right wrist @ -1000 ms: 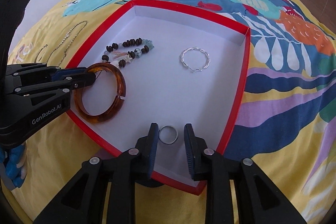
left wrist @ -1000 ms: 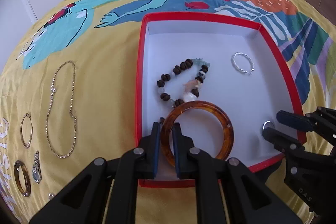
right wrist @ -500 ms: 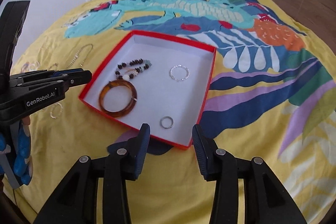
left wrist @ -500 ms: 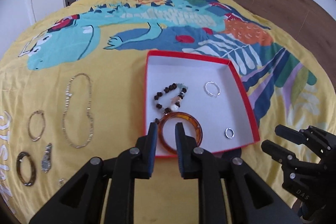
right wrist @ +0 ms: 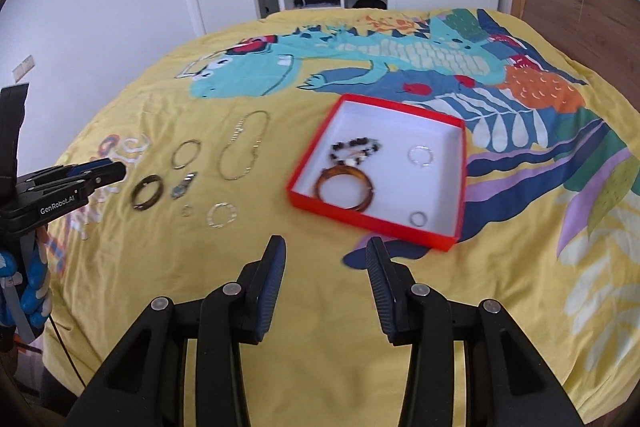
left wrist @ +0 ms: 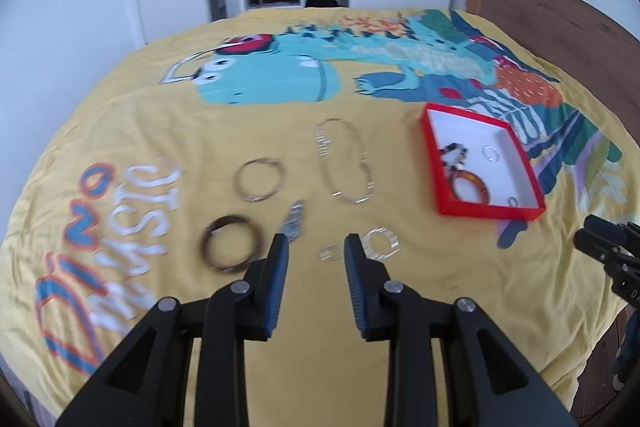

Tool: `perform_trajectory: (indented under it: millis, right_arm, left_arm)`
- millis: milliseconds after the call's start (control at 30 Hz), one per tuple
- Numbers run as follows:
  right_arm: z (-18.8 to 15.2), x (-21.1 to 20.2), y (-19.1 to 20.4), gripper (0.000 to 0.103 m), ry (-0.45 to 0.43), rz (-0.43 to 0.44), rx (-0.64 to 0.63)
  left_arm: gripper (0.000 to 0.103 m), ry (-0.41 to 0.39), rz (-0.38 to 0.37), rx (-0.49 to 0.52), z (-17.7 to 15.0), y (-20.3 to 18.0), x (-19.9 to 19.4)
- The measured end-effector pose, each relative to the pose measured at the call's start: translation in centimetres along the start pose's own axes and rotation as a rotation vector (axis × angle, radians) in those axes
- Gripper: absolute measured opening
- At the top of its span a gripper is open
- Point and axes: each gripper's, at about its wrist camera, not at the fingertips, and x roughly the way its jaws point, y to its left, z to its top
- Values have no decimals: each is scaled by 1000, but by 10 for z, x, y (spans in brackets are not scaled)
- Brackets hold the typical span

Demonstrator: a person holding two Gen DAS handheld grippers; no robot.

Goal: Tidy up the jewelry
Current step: 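Grasp the dark brown bangle with the left tool while the right grasps a silver ring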

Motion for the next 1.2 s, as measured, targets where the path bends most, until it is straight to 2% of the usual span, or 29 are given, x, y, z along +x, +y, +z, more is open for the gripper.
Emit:
perform_trajectory:
  millis: [200,333,433,733,933,1200]
  right_arm:
    - [-12,-10,43,41,-2,50,-41]
    - [-15,-7,70,41,3,88,-75]
    - [-15,0,85,41,11,116,-100]
    - [-11,57,114,41,69,203,-145]
    - [4,104,126,41,93,265,-167]
    - [20,164,143,41,126,321,-206]
  left_arm:
    - [27,13,71,-79,-33,67,-28]
    - [28,16,97,-129,-48,95,-35]
    - [38,23,107,-158,-53,106,-31]
    - [38,78,103,-234,-57,126,20]
    - [38,82,92,-295,-44,136,57]
    - [38,101,75,-312,-28,137,107]
